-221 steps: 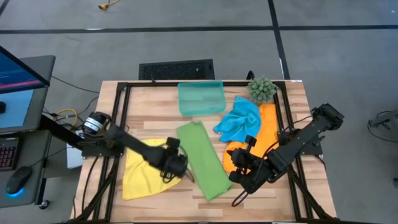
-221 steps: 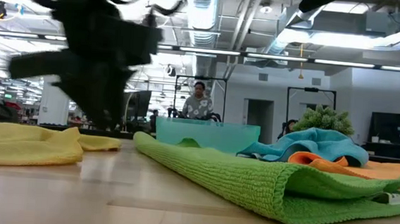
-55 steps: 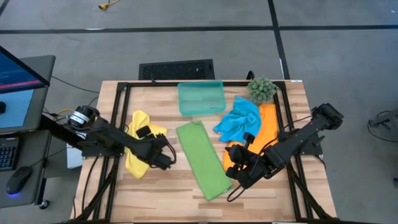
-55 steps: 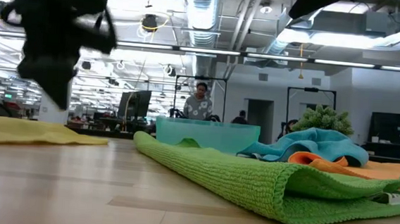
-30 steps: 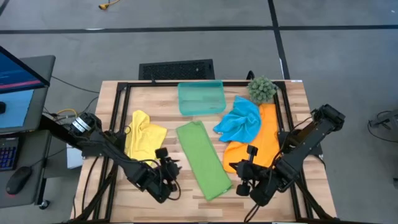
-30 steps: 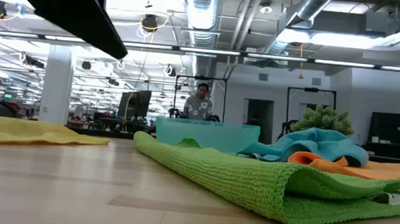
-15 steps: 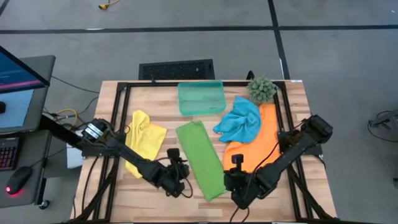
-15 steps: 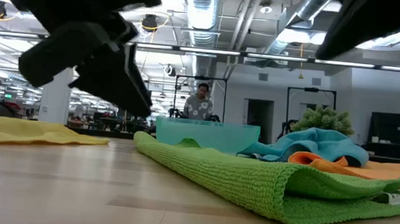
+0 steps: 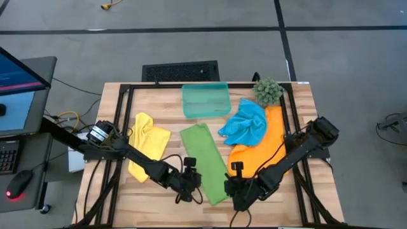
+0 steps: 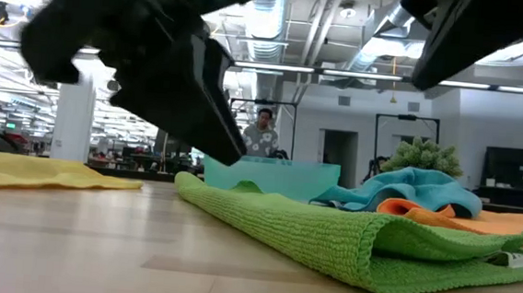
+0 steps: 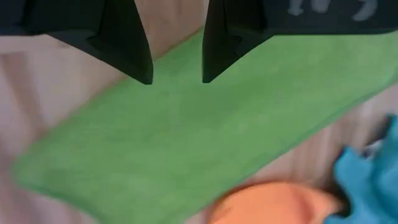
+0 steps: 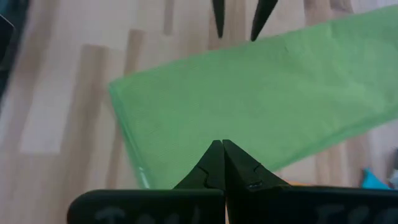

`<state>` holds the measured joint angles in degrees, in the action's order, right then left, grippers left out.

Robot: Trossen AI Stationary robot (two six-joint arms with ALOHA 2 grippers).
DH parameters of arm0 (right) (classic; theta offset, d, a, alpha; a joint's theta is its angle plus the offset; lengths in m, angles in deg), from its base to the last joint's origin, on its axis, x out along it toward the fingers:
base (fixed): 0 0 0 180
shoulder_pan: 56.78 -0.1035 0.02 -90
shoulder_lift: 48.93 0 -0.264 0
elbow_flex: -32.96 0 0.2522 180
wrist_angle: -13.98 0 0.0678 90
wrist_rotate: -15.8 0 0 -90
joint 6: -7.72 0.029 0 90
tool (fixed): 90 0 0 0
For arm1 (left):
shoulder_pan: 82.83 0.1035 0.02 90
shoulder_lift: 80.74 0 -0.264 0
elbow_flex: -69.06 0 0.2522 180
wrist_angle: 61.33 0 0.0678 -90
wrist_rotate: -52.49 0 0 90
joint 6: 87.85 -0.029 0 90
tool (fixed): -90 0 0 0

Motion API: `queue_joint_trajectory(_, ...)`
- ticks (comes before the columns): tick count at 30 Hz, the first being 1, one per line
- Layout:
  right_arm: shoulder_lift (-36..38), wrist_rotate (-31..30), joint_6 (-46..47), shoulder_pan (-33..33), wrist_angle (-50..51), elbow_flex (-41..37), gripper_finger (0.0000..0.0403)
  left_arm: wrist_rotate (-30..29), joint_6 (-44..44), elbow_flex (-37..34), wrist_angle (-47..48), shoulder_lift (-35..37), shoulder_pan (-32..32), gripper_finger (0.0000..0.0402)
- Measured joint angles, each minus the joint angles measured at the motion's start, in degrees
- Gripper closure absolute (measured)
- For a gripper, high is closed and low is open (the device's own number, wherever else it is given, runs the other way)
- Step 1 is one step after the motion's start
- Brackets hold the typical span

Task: Roll microfiber towels into tight, uniform cylinder then place into a basket
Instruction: Roll the green microfiber cloth

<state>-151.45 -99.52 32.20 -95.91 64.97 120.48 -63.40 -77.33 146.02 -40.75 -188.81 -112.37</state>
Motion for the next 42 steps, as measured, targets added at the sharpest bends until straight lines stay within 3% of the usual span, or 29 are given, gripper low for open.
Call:
queue_joint_trajectory(5,0.0,-0.1,1.4,-3.9,-1.5,0.0,0.0392,0.7,-3.2,0.0,-4.3,0.0,-1.9,0.0269)
queue_joint_trajectory(13,0.0,-0.3,2.5,-8.1,-5.8,0.0,0.0386,8.4,-7.7,0.0,-6.8,0.0,-3.2,0.0269)
queue_joint_trajectory(23,-0.3,-0.2,2.5,-8.0,-4.3,0.0,0.0296,14.5,-4.3,0.0,-6.1,0.0,-3.2,0.0263)
queue_joint_trajectory(31,-7.6,0.5,2.1,-8.7,-4.5,0.0,0.0236,14.7,-1.7,0.0,-2.3,0.0,-3.4,0.0214)
queue_joint_trajectory(42,-13.1,2.2,2.4,-7.2,-1.9,0.0,0.0237,14.7,-0.8,0.0,-1.1,0.0,-3.4,0.0205)
